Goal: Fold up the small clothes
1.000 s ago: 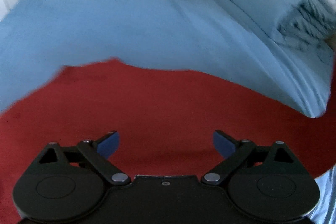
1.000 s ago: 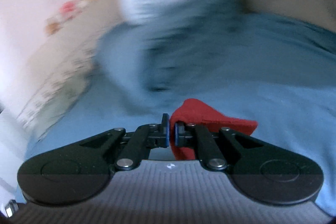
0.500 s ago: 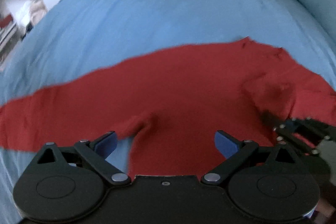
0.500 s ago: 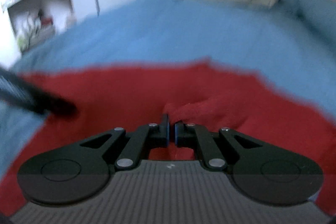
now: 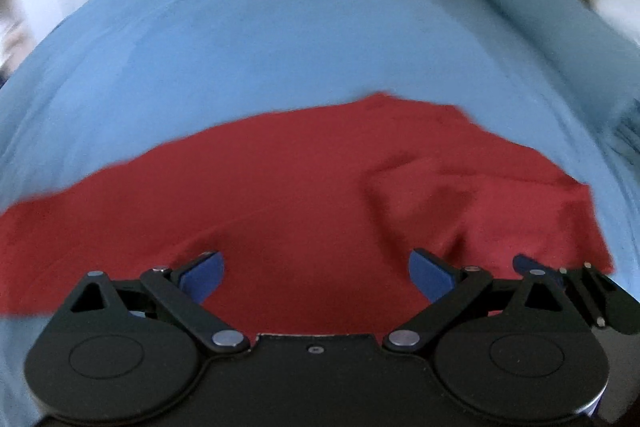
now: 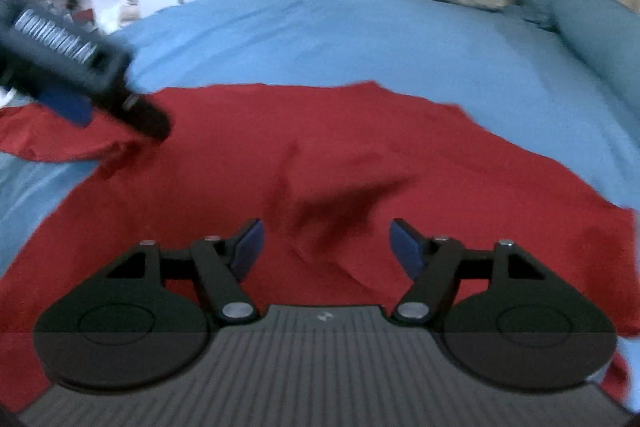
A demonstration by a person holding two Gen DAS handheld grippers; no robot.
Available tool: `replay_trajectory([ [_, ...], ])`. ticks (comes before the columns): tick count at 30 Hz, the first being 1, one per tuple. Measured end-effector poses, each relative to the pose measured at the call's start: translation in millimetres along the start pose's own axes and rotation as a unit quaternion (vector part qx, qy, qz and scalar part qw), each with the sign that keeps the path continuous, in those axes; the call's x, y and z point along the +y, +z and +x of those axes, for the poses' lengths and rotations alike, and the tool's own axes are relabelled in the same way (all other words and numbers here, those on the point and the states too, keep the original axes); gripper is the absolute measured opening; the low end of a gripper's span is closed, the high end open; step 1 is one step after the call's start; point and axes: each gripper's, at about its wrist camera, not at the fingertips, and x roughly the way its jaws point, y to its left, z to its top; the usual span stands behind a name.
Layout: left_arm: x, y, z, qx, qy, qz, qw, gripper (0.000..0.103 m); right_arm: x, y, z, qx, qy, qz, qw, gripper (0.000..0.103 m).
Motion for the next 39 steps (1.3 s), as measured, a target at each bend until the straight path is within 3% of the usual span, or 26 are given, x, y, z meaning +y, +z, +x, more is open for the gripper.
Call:
replay_trajectory([
  [4,-52.9,8.0,25.5,-0.010,-0.029,0.065,0.9974,0.100,-30.6,-16.2,-27.7,0.012,-0.043,0.032,0.998,0.087],
  [6,-71.8,6.5,47.1,-0.007,-0.029,0.085,0.9959,0.094,-47.4,-25.4,-35.4,0.020,-0.049,0.060,0.997,0.087],
  [10,-90.6,0.5,79.2,0.004,-0.030,0.121,0.9922,0.064,-69.4,-41.0,-41.5,0.031,-0.070,0.080,0.994,0.087],
  [15,-100.1,-0.4,86.8,-0.033,-0.010,0.158,0.9868,0.048,-83.6,-49.3,-41.3,0.032,-0.075,0.094,0.992,0.087],
  [16,-99.0,3.2,86.6,-0.038,-0.010,0.154,0.9873,0.033,-85.3,-50.6,-40.8,0.033,-0.074,0.096,0.992,0.087],
  [17,-97.4,7.0,87.2,-0.039,-0.008,0.148,0.9882,0.010,-86.3,-53.2,-42.6,0.033,-0.074,0.098,0.992,0.087],
  [18,-94.3,9.7,86.5,-0.039,-0.004,0.141,0.9892,0.005,-86.5,-53.7,-42.1,0.033,-0.074,0.099,0.992,0.087],
  [23,-65.4,18.3,70.8,-0.058,0.023,0.107,0.9923,0.005,-87.0,-48.6,-39.4,0.032,-0.079,0.102,0.991,0.087],
  [29,4.8,4.1,37.7,-0.098,0.082,0.002,0.9918,0.005,-87.6,-50.3,-42.3,0.028,-0.087,0.108,0.990,0.087],
  [31,23.7,-7.1,41.9,-0.085,0.106,-0.024,0.9905,0.005,-87.6,-53.6,-43.0,0.033,-0.090,0.112,0.989,0.087],
  [34,44.8,-22.4,53.8,-0.053,0.087,-0.071,0.9922,0.009,-88.8,-57.3,-44.4,0.042,-0.098,0.120,0.987,0.087],
  [36,50.7,-29.0,56.1,-0.042,0.076,-0.091,0.9920,0.029,-90.4,-58.9,-46.7,0.044,-0.110,0.121,0.986,0.087],
  [37,53.0,-31.0,54.9,-0.043,0.072,-0.099,0.9915,0.053,-91.1,-59.0,-48.2,0.043,-0.118,0.120,0.985,0.087],
  [38,56.3,-32.1,52.3,-0.049,0.070,-0.107,0.9906,0.068,-92.1,-58.5,-50.1,0.041,-0.134,0.117,0.983,0.087],
  [39,58.4,-33.4,48.9,-0.058,0.067,-0.116,0.9892,0.070,-93.4,-57.7,-50.8,0.040,-0.148,0.114,0.982,0.087],
])
